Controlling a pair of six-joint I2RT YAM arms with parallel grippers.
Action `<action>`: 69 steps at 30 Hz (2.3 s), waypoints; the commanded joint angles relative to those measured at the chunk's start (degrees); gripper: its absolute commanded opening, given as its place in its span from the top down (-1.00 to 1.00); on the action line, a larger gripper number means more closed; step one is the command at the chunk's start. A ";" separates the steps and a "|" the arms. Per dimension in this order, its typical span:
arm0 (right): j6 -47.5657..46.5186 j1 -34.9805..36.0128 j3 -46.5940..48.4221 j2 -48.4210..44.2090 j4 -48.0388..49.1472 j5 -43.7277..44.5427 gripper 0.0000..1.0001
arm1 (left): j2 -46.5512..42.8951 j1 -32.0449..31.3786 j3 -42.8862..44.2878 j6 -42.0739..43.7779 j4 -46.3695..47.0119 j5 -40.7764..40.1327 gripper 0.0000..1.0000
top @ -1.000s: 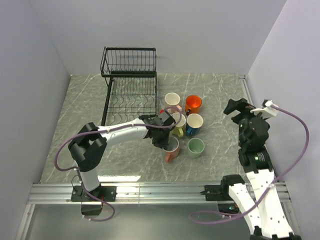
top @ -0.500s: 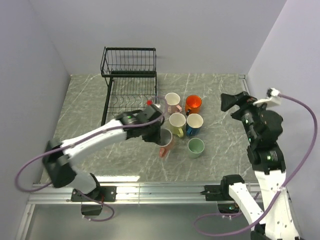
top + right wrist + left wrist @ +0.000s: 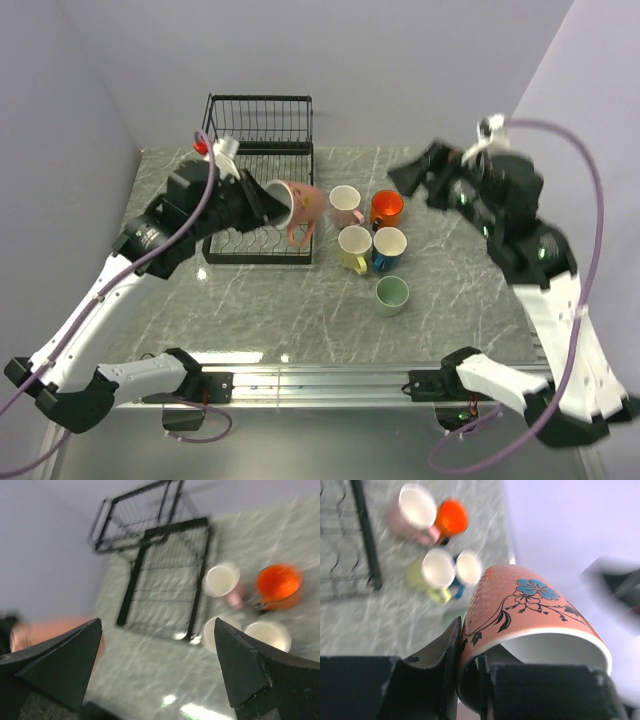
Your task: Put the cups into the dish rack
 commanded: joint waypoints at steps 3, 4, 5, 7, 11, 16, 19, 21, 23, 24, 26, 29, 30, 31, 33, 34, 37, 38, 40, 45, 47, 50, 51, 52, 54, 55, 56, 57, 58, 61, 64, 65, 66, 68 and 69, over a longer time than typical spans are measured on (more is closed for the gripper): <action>19.16 -0.28 -23.52 -7.40 25.11 -34.86 -0.99 | 1.07 8.60 2.03 -7.03 22.80 18.16 0.99; 22.40 0.59 -24.43 -6.96 30.98 -37.13 -0.99 | 1.68 9.47 2.73 -7.65 24.38 19.22 0.99; 23.48 1.38 -25.13 -6.69 32.95 -38.54 -0.99 | 2.73 9.66 3.08 -8.87 27.18 19.93 0.99; 26.20 3.40 -26.37 -5.46 37.77 -41.36 -0.99 | 3.88 10.27 3.00 -10.55 30.36 22.64 0.99; 28.33 7.01 -27.34 -2.74 43.15 -41.64 -0.99 | 5.47 10.27 0.02 -16.35 39.33 26.52 0.99; 28.85 7.81 -25.50 -0.45 46.85 -41.37 -0.99 | 5.82 10.36 -3.33 -19.16 44.44 27.58 0.99; 29.64 7.90 -25.05 -0.27 50.17 -41.98 -0.95 | 6.52 10.45 -4.21 -20.31 45.67 29.16 0.99; 29.99 7.81 -25.32 -0.27 51.60 -42.16 -0.94 | 7.05 10.54 -4.47 -20.84 46.19 30.13 0.99; 30.70 7.81 -25.49 -0.10 53.89 -42.77 -0.93 | 7.40 10.71 -4.30 -20.84 46.02 30.39 0.99; 30.52 7.81 -25.32 0.25 53.54 -42.69 -0.93 | 7.40 10.89 -4.30 -21.01 46.37 30.74 0.99; 29.65 7.81 -24.71 0.95 52.57 -42.51 -0.92 | 7.93 11.24 -4.56 -22.41 48.73 32.15 0.99; 29.91 7.81 -23.92 2.71 53.10 -41.63 -0.90 | 9.24 11.24 -5.09 -24.35 52.24 37.23 0.99; 30.17 7.81 -23.65 3.06 53.36 -41.54 -0.86 | 9.42 11.24 -5.44 -24.96 53.04 38.21 0.99; 30.17 7.90 -23.47 3.41 53.62 -41.37 -0.83 | 9.69 11.24 -5.70 -25.58 53.84 38.91 0.99; 29.56 7.81 -22.77 3.94 53.10 -40.67 -0.73 | 9.95 11.15 -6.40 -25.67 54.54 40.67 1.00; 29.21 7.81 -22.42 4.03 52.92 -40.40 -0.67 | 10.04 11.15 -6.84 -26.37 55.07 41.37 0.99; 28.94 7.81 -21.72 4.47 53.01 -39.26 -0.50 | 9.95 11.15 -8.60 -27.69 57.27 42.78 0.99; 29.20 7.81 -21.80 4.56 53.45 -39.08 -0.44 | 9.95 11.24 -9.21 -27.95 57.53 43.14 0.99; 30.08 7.81 -21.71 4.74 54.94 -38.73 -0.11 | 10.04 11.24 -9.31 -27.61 56.84 43.32 0.99; 30.52 7.81 -20.31 5.88 55.56 -38.12 0.69 | 10.30 11.15 -9.22 -26.29 54.37 42.70 0.99; 30.70 7.81 -19.87 6.49 55.65 -37.94 0.78 | 10.39 11.24 -9.57 -26.20 54.02 42.35 0.99; 30.88 7.81 -18.29 7.54 55.56 -37.68 1.00 | 10.65 11.15 -9.31 -24.45 50.96 41.91 0.89; 30.00 7.81 -17.50 7.90 54.17 -37.24 1.00 | 10.65 11.24 -8.61 -20.35 48.51 40.60 0.85; 29.13 7.81 -15.06 8.07 52.67 -36.71 1.00 | 10.48 11.24 -6.86 -16.74 35.00 37.81 0.70; 25.01 7.72 -11.36 9.30 48.29 -34.44 1.00 | 10.04 11.33 -0.36 -10.84 22.44 24.59 0.31; 23.68 7.72 -7.34 9.74 43.91 -33.99 1.00 | 10.13 11.59 1.22 -7.51 18.20 21.03 0.00; 22.19 7.55 -5.39 11.23 41.78 -33.11 1.00 | 10.30 11.85 3.85 -6.17 10.50 18.56 -0.15; 20.26 7.28 -3.54 11.85 38.28 -31.89 1.00 | 10.48 12.29 5.01 -5.03 7.12 14.01 -0.25; 19.72 6.67 -0.74 12.64 37.37 -31.61 1.00 | 11.09 12.47 5.98 -3.10 4.21 11.87 -0.30; 17.78 5.79 3.50 16.41 32.46 -28.73 1.00 | 10.05 12.73 6.95 -1.24 -4.76 3.72 -0.49; 13.75 5.70 12.27 21.86 23.68 -23.72 1.00 | 6.98 13.09 4.59 -1.68 -9.78 -1.76 -0.55; 12.52 6.05 18.13 25.44 20.96 -18.65 1.00 | 6.18 13.09 3.19 -1.94 -10.83 -3.25 -0.55; 10.33 6.31 21.58 27.57 14.49 -15.30 1.00 | 5.30 13.17 2.39 -2.20 -11.89 -5.53 -0.55; 7.25 7.45 33.09 34.51 8.91 -6.10 1.00 | 2.40 13.26 -0.51 -2.64 -13.13 -6.87 -0.51; 6.27 8.07 37.22 37.23 4.02 -3.16 1.00 | 1.44 13.26 -1.56 -3.08 -13.39 -7.04 -0.50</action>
